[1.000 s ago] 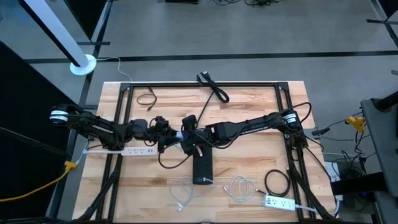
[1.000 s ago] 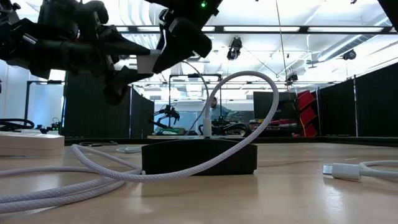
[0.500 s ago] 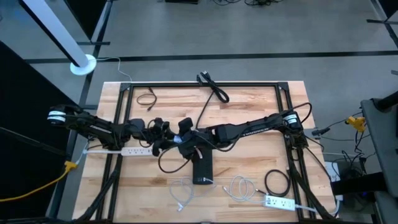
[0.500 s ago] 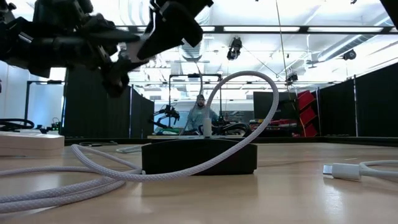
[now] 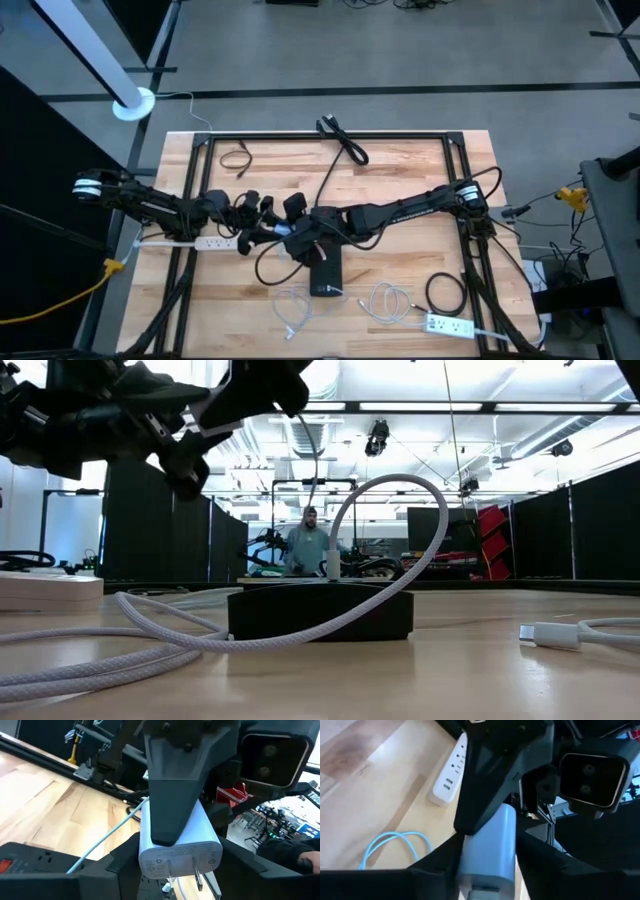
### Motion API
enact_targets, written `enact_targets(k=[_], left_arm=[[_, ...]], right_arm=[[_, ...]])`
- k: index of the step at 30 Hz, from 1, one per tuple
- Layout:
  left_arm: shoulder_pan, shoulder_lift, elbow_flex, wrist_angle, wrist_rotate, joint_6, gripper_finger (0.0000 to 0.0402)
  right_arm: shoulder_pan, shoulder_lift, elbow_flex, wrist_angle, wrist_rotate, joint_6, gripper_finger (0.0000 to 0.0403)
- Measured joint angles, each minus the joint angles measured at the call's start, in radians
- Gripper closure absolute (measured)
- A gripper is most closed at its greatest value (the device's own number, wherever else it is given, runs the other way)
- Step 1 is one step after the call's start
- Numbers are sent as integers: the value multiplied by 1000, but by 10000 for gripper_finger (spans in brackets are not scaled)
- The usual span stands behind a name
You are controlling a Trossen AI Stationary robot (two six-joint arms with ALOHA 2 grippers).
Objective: Insert USB
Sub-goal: Insert the purple charger adapter into the black outlet extension
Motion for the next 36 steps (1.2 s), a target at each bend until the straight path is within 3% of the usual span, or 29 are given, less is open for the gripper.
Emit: enact_targets(k=[2,10,14,18,20,22,25,28,32,36], left_arm=[[0,-3,0,0,12,17,208],[0,-8,0,-7,33,40,208],[0,-9,6,-41,37,40,208],[0,-13,7,-90,42,37,205],[-1,-25,-11,-130,77,30,182],[1,-44,-7,-142,73,29,157],[3,-95,-7,-213,63,29,140],[3,-142,-9,-277,47,35,140],[-2,-195,-13,-365,44,41,154],[-11,-231,-13,-493,34,37,173]], right_arm=[[1,0,0,0,-2,-4,286],[2,0,5,-28,-7,21,284],[2,0,47,-130,-16,93,284],[-3,4,128,-326,-70,217,285],[-5,-8,165,-567,-167,270,288],[-8,-3,213,-622,-239,309,288],[-19,-6,223,-795,-244,376,288],[-23,-11,213,-817,-235,337,288],[-14,2,162,-814,-280,182,288],[-18,5,80,-799,-262,20,288]])
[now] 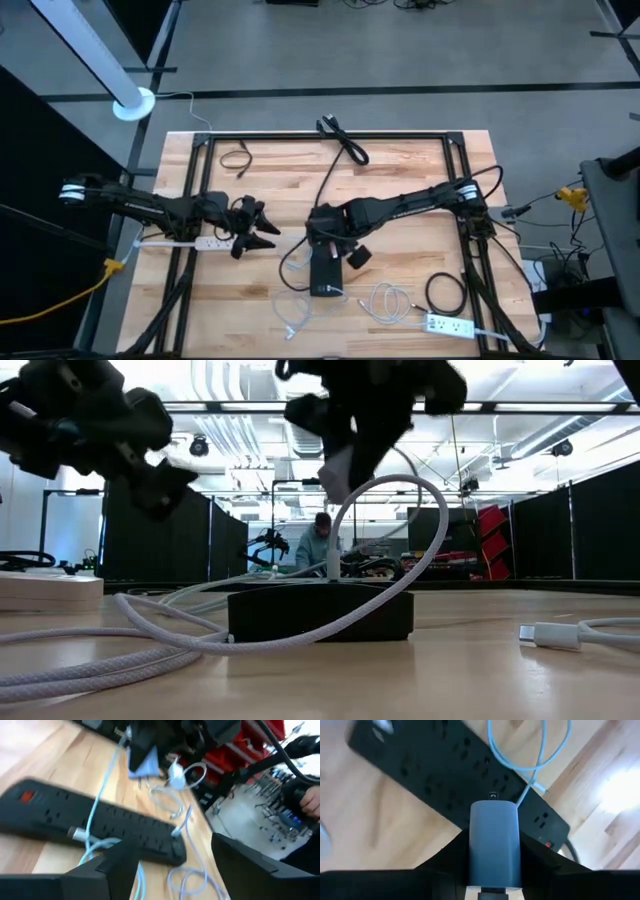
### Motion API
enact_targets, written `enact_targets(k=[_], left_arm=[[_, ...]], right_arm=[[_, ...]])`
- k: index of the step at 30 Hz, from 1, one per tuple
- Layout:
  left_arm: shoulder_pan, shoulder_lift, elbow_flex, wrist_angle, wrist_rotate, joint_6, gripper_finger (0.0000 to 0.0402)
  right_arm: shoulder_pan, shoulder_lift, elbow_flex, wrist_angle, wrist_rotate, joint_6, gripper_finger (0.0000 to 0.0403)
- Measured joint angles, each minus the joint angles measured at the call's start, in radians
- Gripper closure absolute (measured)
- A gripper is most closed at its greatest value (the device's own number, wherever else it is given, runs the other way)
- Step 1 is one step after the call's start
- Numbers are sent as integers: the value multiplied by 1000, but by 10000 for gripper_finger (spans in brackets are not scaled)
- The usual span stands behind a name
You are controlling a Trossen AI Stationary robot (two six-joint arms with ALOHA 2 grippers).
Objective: Insert USB
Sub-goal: Insert the purple charger adapter into the black outlet extension
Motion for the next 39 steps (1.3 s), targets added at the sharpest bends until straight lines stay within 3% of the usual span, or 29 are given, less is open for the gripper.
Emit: enact_targets(k=[7,13,20,24,39], left_arm=[[1,-4,-1,-15,-86,3,212],[1,-2,-1,-12,-145,-54,246],[1,6,-1,-37,-151,-50,288],[1,6,-1,-37,-154,-46,302],[1,26,0,-86,-153,-45,306]], right_arm=[[-1,28,-20,11,32,-162,288],[43,102,-23,7,326,-402,288],[80,138,-23,-5,375,-529,288],[83,168,-22,-11,473,-574,288],[80,202,-32,-9,444,-594,288]])
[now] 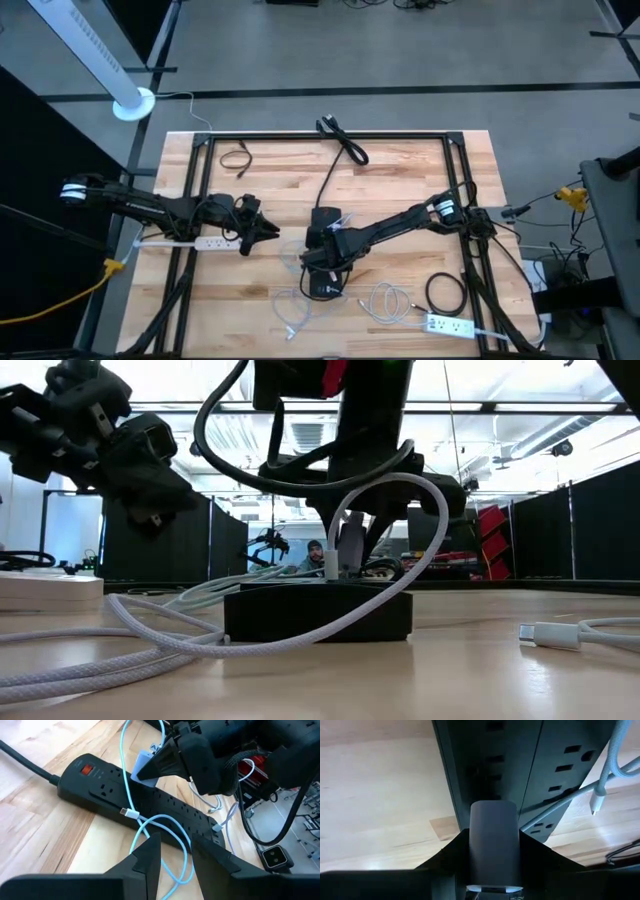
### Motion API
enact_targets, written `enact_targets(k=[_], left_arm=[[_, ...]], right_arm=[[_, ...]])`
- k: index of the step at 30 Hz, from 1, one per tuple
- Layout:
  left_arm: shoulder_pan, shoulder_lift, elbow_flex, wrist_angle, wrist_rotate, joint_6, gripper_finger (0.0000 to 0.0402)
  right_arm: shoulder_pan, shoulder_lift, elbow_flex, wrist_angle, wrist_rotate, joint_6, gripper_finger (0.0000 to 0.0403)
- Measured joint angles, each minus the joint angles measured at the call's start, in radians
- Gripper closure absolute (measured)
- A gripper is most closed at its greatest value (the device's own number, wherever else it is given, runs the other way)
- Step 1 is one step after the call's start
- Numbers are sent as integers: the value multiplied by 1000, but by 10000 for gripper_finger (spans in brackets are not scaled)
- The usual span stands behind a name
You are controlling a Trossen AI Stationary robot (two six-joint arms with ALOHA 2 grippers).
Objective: Insert USB
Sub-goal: Insert the purple charger adapter into the black outlet extension
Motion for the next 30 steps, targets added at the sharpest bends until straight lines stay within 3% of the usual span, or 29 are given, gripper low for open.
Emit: enact_targets(k=[17,24,30], left_arm=[[0,26,-1,9,-53,-15,327],[-16,114,-2,11,-52,-23,327],[-17,188,-2,114,-52,-17,327]], right_arm=[[-6,2,-15,112,-74,29,288],[-8,3,-29,-31,-76,18,288],[-14,2,-55,-60,-80,55,288]])
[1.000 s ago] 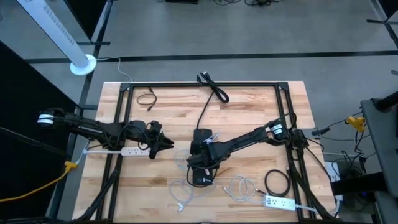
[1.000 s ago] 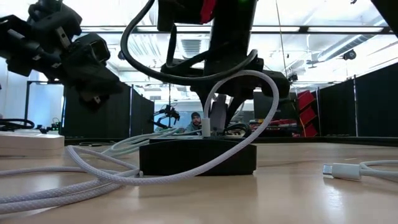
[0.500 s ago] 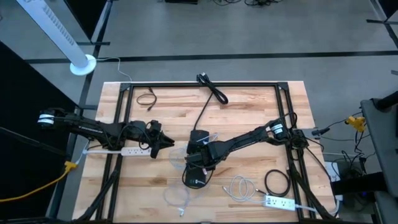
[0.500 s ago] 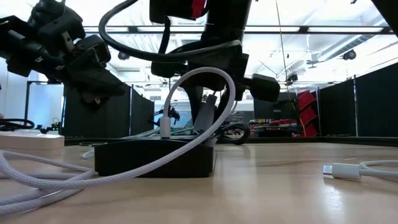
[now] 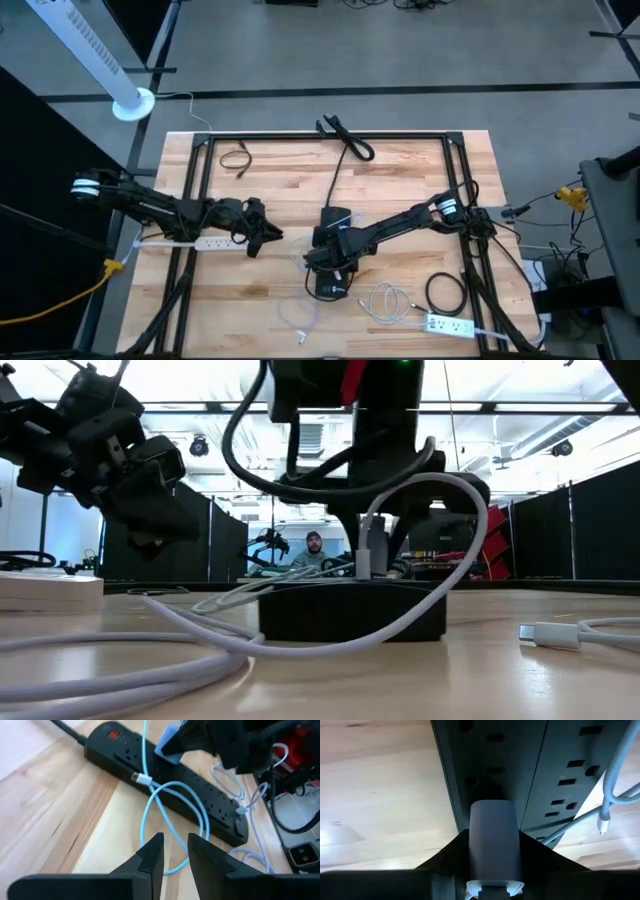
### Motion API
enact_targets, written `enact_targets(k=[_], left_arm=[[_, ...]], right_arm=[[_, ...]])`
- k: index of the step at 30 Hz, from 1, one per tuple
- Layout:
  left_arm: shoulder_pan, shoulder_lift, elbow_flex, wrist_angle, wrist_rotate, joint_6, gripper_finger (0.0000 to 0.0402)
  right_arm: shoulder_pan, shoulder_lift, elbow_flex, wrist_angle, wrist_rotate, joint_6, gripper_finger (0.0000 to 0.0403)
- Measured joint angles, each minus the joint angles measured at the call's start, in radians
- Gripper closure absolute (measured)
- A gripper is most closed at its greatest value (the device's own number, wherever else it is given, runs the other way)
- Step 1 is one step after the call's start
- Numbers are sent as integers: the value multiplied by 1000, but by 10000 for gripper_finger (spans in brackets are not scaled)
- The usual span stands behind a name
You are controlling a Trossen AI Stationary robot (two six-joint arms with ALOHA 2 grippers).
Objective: Insert USB
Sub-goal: Insert the purple charger adapter into the black outlet extension
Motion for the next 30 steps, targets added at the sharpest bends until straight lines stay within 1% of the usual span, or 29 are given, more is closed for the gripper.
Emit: enact_targets(k=[4,8,11,15,19,25,30], left_arm=[[0,24,0,54,0,12,326],[0,32,0,53,0,12,326],[0,32,0,54,0,13,326],[0,31,0,53,0,17,326],[0,33,0,52,0,21,326],[-1,37,0,51,-9,21,326],[-1,35,0,52,-10,21,326]], right_arm=[[-5,-1,-26,-6,13,16,288],[-3,-7,-26,-12,99,45,288],[-7,-11,-27,-15,84,57,288],[-7,-11,-27,-16,97,63,288],[-13,-10,-27,-15,77,85,288],[-12,-12,-27,-17,99,97,288],[-15,-25,-27,-12,54,91,288]])
